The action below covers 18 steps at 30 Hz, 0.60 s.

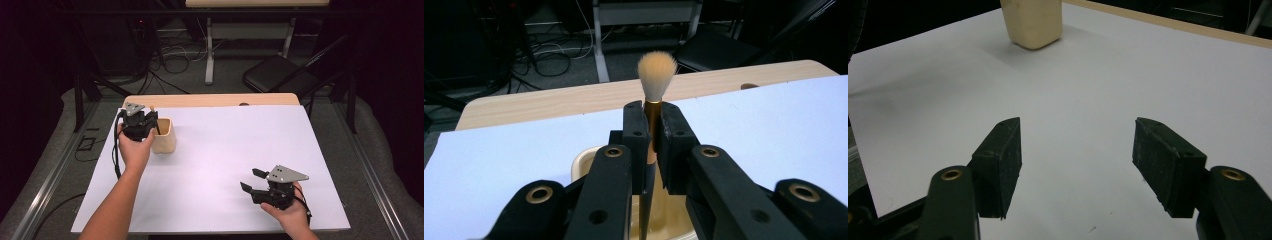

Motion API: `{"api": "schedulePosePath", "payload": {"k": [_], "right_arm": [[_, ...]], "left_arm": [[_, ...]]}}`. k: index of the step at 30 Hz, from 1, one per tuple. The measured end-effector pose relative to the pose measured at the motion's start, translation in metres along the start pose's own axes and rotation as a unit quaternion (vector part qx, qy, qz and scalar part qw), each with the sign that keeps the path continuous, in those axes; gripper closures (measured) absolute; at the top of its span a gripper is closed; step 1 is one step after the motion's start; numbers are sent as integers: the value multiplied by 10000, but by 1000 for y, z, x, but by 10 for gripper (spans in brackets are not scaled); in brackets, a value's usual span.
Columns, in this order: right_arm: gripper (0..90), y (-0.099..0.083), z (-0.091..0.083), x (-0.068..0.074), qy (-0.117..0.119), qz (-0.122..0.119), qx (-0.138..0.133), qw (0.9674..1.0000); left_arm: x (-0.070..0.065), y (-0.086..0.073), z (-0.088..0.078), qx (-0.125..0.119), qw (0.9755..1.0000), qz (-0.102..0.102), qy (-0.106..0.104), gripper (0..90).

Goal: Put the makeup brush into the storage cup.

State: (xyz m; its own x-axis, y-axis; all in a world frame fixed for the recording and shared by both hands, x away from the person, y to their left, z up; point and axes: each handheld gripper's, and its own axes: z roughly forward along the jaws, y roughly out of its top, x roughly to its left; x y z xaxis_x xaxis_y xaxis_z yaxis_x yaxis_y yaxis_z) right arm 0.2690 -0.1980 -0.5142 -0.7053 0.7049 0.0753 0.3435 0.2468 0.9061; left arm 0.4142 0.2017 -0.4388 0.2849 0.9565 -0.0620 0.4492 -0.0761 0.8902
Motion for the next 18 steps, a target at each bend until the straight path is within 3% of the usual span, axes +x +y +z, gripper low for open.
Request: {"api": "schedulePosePath", "payload": {"k": [18], "right_arm": [[362, -1, 1, 1, -4, -20, 12, 10000]], "left_arm": [[3, -10, 3, 87, 10000, -5, 18, 836]]}}
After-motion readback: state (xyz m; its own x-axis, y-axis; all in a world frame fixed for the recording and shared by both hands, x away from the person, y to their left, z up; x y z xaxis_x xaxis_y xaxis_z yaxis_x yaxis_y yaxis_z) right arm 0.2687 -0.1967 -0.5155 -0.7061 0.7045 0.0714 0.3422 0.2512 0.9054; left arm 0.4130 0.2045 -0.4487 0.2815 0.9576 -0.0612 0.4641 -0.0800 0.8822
